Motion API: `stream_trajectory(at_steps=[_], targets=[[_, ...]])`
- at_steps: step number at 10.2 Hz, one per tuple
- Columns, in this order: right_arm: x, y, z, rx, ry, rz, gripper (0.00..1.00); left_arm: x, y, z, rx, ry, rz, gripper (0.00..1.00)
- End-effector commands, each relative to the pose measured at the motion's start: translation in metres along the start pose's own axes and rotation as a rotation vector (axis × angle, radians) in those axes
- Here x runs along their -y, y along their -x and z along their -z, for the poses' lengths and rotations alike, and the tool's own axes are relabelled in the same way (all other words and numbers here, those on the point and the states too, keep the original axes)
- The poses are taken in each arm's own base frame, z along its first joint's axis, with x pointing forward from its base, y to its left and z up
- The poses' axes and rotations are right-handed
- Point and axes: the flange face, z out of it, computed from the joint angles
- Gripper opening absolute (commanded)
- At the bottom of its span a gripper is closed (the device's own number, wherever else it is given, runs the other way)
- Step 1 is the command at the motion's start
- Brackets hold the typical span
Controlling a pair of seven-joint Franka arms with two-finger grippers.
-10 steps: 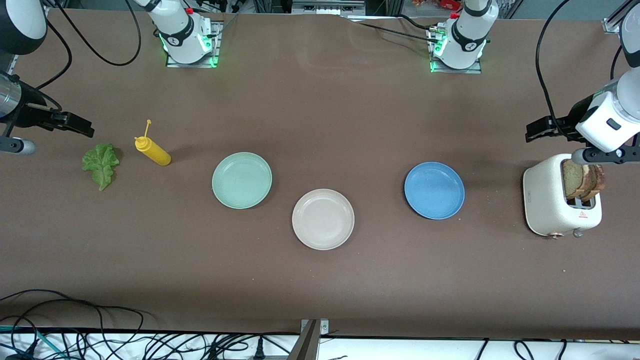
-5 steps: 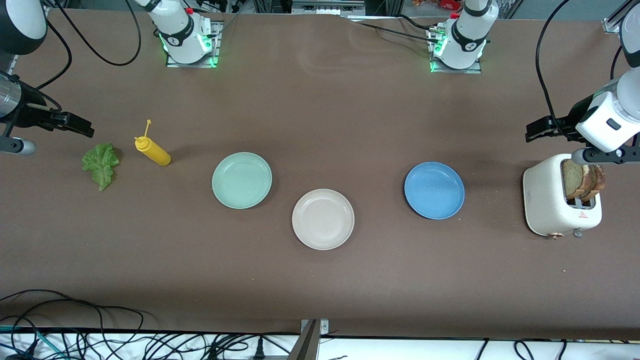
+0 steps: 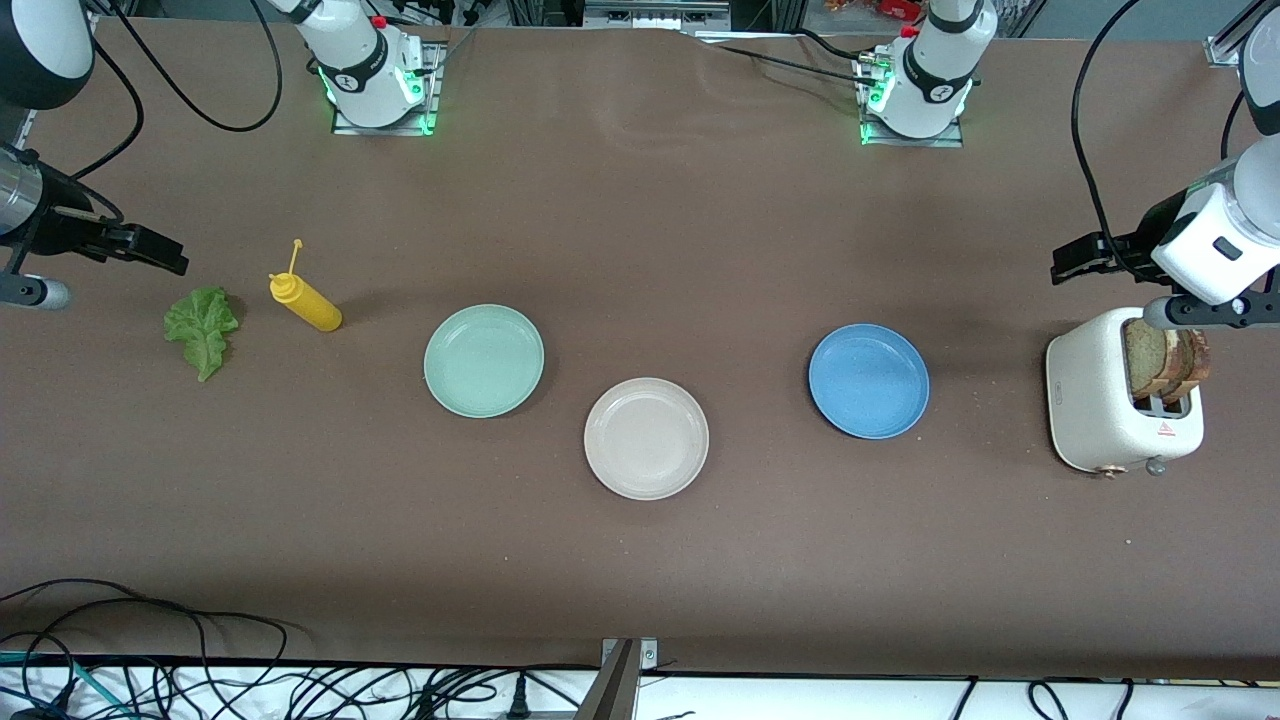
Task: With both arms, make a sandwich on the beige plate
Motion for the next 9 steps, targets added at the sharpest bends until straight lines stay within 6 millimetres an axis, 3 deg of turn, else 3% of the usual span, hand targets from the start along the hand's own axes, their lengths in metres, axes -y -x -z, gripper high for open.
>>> stream_trajectory(at_steps=[1, 9], targets=[[-0.0023, -0.001, 0.0043, -0.01, 0.014, 0.001, 1.0, 0.0, -0.0047, 0.0026, 0.003, 0.005, -0.016, 1.0], [-0.003, -0.0022, 0.0017, -0.004, 0.014, 0.006, 1.0, 0.0, -0.0057, 0.0027, -0.004, 0.005, -0.014, 1.0]])
